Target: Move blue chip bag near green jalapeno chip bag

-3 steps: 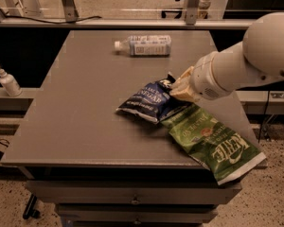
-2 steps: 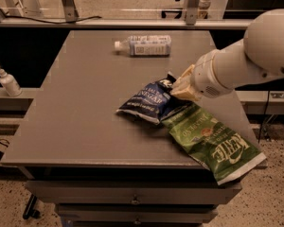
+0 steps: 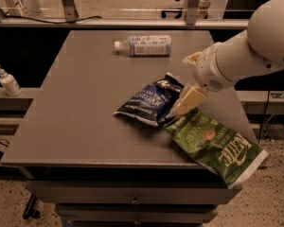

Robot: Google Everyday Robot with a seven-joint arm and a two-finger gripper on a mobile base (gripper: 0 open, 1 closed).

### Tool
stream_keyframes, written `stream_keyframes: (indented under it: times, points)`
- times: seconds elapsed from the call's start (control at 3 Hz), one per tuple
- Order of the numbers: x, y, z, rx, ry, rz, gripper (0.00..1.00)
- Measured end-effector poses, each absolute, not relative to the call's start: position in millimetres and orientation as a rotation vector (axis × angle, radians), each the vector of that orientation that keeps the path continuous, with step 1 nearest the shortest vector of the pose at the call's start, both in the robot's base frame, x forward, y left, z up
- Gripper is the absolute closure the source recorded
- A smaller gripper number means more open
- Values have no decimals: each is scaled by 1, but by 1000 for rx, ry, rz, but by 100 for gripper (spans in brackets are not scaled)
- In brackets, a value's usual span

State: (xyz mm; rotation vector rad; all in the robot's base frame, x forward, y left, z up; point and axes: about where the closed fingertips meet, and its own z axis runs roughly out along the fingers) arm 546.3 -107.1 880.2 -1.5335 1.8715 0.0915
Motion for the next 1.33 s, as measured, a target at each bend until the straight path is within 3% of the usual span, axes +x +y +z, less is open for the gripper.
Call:
stream_keyframes:
  times: [1.33]
  points:
    - [573,-198,962,-1421,1698,20,0]
